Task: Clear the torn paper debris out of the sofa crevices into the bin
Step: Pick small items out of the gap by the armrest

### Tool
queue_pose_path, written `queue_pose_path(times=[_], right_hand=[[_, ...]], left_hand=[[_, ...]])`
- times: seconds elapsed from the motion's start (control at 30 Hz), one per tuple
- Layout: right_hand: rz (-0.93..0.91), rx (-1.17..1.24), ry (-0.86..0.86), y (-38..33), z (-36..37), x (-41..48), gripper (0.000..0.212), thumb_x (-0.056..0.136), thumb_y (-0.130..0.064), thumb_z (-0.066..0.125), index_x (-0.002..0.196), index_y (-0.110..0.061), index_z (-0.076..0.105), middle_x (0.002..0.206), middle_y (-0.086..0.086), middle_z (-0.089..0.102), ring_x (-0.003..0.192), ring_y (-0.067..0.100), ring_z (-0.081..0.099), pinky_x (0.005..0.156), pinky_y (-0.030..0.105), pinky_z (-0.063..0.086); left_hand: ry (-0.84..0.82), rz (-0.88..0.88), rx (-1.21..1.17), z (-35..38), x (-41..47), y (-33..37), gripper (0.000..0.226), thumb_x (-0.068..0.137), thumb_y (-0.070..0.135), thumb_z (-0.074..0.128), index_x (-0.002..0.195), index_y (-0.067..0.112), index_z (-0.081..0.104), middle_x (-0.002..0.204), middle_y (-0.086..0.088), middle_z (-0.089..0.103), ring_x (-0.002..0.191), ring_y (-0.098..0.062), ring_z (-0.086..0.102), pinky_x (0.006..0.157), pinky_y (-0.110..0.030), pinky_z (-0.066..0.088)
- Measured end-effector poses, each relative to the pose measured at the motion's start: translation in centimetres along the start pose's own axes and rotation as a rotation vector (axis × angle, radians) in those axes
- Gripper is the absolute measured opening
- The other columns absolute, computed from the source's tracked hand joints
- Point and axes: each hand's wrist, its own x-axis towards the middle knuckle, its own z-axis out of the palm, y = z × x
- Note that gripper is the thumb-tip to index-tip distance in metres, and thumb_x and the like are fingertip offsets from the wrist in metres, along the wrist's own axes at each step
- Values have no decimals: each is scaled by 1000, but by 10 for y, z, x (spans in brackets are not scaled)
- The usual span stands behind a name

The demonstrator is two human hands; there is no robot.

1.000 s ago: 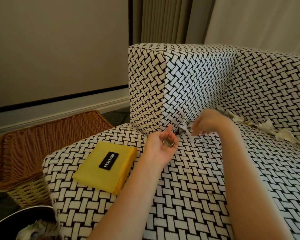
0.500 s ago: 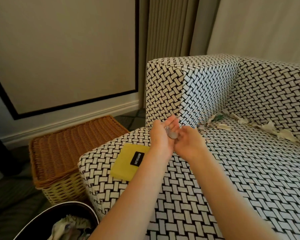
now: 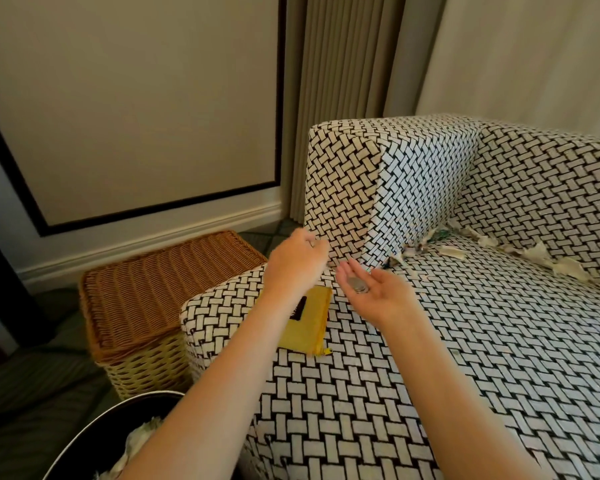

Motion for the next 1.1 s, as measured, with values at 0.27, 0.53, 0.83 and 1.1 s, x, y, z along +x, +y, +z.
queue_pose_path(times=[0.27, 0.53, 0.83, 1.1], right_hand=[[37, -80, 27, -3, -1, -2, 37, 99, -13, 29, 129, 5, 43, 123, 24, 51, 123, 31, 46, 96, 39, 42], [30, -153, -150, -10, 10, -11, 40, 95, -10, 33, 131, 9, 36, 124, 29, 47, 125, 37, 43, 102, 43, 39], [100, -445, -339, -27, 30, -24, 69, 98, -34, 33, 140, 15, 10, 139, 35, 32, 128, 42, 37, 102, 46, 33], [-295, -762, -96, -77, 4, 3, 32, 97, -14, 37, 123, -2, 52, 121, 18, 58, 100, 28, 60, 84, 34, 51]], left_hand=[[-329, -229, 471, 13, -17, -20, 91, 67, 57, 69, 143, 28, 27, 149, -8, 23, 136, -35, 25, 104, -61, 30], [-246, -287, -253, -7, 1, 3, 47, 78, 41, 57, 117, 15, 54, 111, -5, 46, 97, -24, 43, 78, -33, 34], [-209, -338, -441, 7, 12, 9, 55, 68, 41, 59, 114, 12, 56, 117, -12, 58, 102, -28, 52, 78, -34, 39], [-203, -270, 37, 17, 27, 3, 67, 69, 54, 59, 124, 15, 54, 130, -9, 50, 118, -32, 46, 102, -45, 39]])
